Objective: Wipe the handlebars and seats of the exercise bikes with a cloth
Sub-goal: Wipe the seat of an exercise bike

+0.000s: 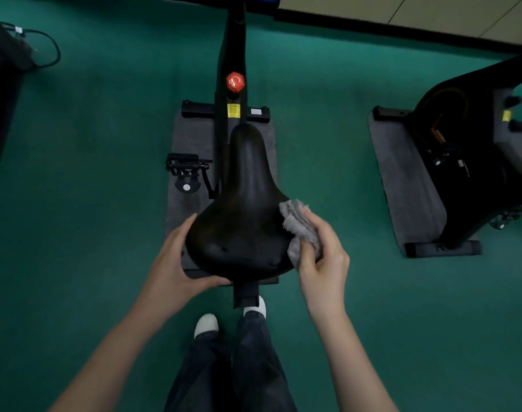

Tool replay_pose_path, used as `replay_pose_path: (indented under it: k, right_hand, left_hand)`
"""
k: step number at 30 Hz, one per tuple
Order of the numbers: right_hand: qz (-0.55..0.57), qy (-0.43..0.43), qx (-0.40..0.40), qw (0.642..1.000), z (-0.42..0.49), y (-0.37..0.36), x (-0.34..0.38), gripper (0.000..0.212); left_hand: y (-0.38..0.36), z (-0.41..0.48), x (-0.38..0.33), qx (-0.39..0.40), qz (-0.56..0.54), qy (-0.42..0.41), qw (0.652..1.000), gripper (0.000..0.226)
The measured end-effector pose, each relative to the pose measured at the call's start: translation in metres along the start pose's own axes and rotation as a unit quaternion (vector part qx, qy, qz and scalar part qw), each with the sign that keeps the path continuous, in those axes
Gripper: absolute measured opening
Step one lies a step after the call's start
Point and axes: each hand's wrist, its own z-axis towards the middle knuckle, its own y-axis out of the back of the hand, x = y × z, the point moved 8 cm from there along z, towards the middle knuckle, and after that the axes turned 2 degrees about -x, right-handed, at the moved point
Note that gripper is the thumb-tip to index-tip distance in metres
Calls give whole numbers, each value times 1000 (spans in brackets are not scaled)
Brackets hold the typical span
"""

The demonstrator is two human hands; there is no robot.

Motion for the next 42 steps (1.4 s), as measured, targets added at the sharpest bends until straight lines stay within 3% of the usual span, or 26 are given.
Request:
replay_pose_path:
  k: [6, 9, 13, 15, 19, 23, 25, 30, 36, 42]
  right_hand:
    - [-10, -77, -112, 991, 12, 16, -27, 42]
    - [0, -26, -120, 992, -13, 11, -11, 54]
    - [31, 62, -70, 995, -41, 8, 8, 64]
    - [66, 8, -90, 994, -32, 21, -6, 62]
    - [165, -153, -186, 956, 13, 43, -66, 34]
    - [247, -252, -103, 930, 36, 4, -102, 25]
    - [262, -272, -77, 923, 28, -9, -106, 30]
    - [240, -270, -98, 927, -2, -3, -107, 35]
    - [200, -261, -188, 925, -26, -2, -93, 47]
    - [188, -263, -303, 896, -59, -9, -71, 41]
  left_hand:
    - [0, 0, 2, -3, -2, -6, 1000, 107]
    - [1, 0, 4, -7, -8, 5, 1000, 108]
    - [-1, 1, 0, -9, -28, -5, 1000, 108]
    - [-2, 0, 0, -8, -30, -5, 1000, 108]
    - [-1, 0, 4, -8, -15, 4, 1000, 108]
    - [-2, 2, 11, -11, -15, 14, 1000, 109]
    - [0, 2, 14, -15, -14, 24, 1000, 110]
    - [0, 2, 13, -20, -9, 12, 1000, 110]
    - [-1, 3, 16, -19, -13, 8, 1000, 112]
    - [1, 7, 11, -3, -16, -38, 999, 105]
